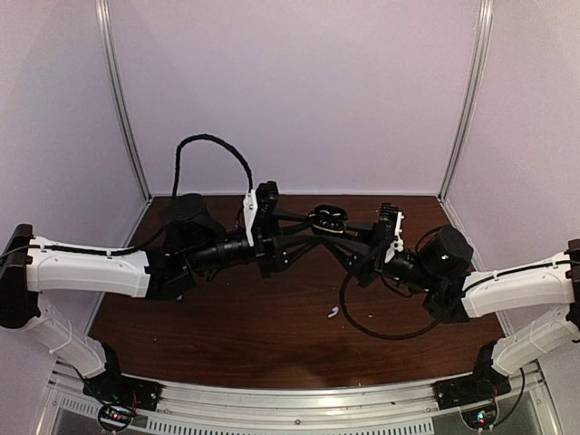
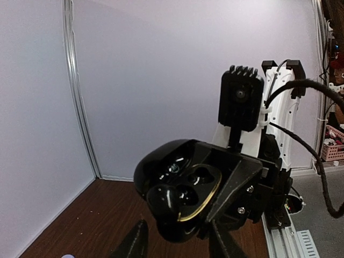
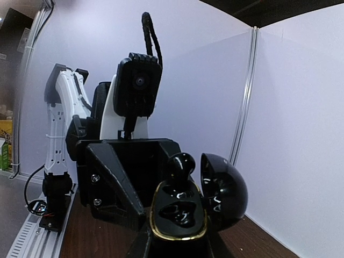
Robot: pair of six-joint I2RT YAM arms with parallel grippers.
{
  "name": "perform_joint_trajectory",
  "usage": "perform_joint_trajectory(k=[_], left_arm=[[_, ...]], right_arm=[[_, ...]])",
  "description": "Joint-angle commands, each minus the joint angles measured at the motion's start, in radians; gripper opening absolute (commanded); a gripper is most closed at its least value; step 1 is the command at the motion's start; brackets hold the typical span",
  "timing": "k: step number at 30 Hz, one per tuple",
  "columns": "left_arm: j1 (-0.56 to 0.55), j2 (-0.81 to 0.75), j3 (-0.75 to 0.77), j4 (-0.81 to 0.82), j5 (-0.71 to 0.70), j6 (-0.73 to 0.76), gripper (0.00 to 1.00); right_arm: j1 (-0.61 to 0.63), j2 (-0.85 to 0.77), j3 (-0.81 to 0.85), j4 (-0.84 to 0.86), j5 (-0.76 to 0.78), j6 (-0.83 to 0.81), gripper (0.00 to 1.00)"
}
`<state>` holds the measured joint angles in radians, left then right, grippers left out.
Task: Insert the wireless bluetooth earbuds into the charging case
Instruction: Insert the left earbud into the left side groove of the charging case, then adjust the left earbud in the left side groove of the charging case.
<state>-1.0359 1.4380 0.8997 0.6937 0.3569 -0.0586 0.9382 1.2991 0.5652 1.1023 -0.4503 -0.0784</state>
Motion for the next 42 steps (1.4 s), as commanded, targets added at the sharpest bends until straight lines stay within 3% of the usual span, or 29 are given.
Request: perform_joint_trajectory(k=[1,10,16,23,27,33,42], left_arm=[[0.001,-0.011,0.021,-0.023,-0.013,0.010,0.43],[0.003,-0.064,-0.011,-0.040,-0.024,0.001,0.47],[0.026,-0.155,0.025,-0.336,0.058,0.135,0.52],[0.034,-0.273,0.041,-0.588,0.106,0.307,0.75],[0.035,-0.275,0.066,-0.656,0.120,0.354,0.81],[0.034,-0.251,0.083,-0.646,0.238,0.352,0.81],[0.034,-0.208,0.120,-0.650,0.308,0.348,0.77]], right_arm=[[0.006,-0.003,0.002,0.062,-0.009,0.015,0.00],[-0.003,-0.015,-0.014,0.049,0.002,0.035,0.00],[-0.015,-0.048,0.012,-0.148,-0.083,0.036,0.00],[-0.018,-0.111,0.021,-0.320,-0.214,0.042,0.00],[-0.018,-0.132,0.039,-0.394,-0.305,0.057,0.00],[-0.018,-0.135,0.073,-0.494,-0.399,0.059,0.00],[-0.015,-0.123,0.085,-0.516,-0.460,0.063,0.00]])
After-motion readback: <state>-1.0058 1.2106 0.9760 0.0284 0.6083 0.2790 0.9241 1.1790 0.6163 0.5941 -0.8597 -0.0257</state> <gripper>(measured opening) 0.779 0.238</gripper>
